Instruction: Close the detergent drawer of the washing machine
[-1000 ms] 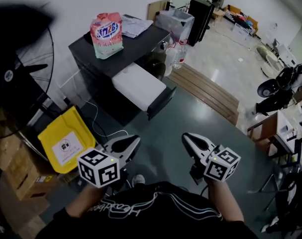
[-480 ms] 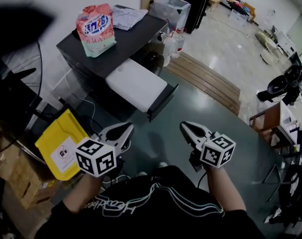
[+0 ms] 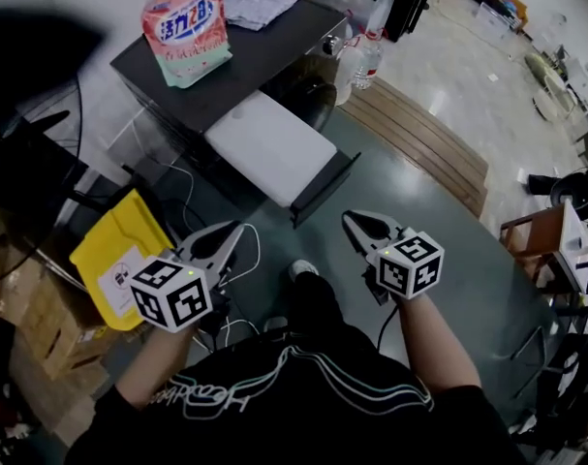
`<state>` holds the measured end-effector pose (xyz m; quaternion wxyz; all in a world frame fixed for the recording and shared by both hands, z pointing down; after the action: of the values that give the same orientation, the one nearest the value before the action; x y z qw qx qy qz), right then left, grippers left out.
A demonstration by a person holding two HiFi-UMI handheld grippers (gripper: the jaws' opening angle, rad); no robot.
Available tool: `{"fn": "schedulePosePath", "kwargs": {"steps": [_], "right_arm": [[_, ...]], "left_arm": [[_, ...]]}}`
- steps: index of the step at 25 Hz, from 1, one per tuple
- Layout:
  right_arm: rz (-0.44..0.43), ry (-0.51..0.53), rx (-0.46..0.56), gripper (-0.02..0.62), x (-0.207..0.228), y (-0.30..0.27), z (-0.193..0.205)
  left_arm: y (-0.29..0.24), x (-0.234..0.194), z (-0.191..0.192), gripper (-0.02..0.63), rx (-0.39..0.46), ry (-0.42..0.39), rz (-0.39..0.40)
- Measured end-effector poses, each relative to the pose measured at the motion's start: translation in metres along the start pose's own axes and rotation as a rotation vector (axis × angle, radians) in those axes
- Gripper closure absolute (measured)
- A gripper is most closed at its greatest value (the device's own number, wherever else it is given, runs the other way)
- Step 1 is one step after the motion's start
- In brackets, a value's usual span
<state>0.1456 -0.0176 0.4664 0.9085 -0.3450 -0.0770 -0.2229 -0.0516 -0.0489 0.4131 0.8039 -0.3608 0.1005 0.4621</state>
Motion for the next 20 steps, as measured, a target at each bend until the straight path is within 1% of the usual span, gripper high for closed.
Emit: {"fn": "schedulePosePath", "kwargs": {"steps": [3,6,10,15,20], "right_arm": [[-0.024,-0.011,-0.029,0.568,0.015,-0.018,0.003],[-0.053,-0.023,-0.054,0.568,0.031,-0.037,0.002],[-0.073,-0.024,-0.083,0.568,0.049,-0.055,-0.002],[-0.069,-0.018,-0.101,0.568,0.069,-0.068,-0.007],[-0.08,-0.012,-0.116,0.568,0.074,-0.075,-0.009]], "left_arm": [[-0.006,-0.009,-0.003,0.576,-0.004,0.039,-0.042],[-0.01,-0.022,-0.01,0.575,0.012,0.064,-0.088],[-0.019,-0.041,-0.011,0.576,0.012,0.121,-0.141],[-0.028,-0.059,-0.014,0.576,0.011,0.167,-0.184],[-0.034,-0.068,-0.019,0.576,0.028,0.205,-0.194]]}}
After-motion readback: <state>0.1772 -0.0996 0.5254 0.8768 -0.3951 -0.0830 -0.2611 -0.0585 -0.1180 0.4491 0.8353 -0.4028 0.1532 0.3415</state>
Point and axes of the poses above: the fingertips, and each gripper's own axes: y backward along the fingers, x to its right, z out of its underside, the point moved 1 cm from there along y, backward along the fingers, and after that the axes turned 10 degrees about -x, right-handed, at the moved point
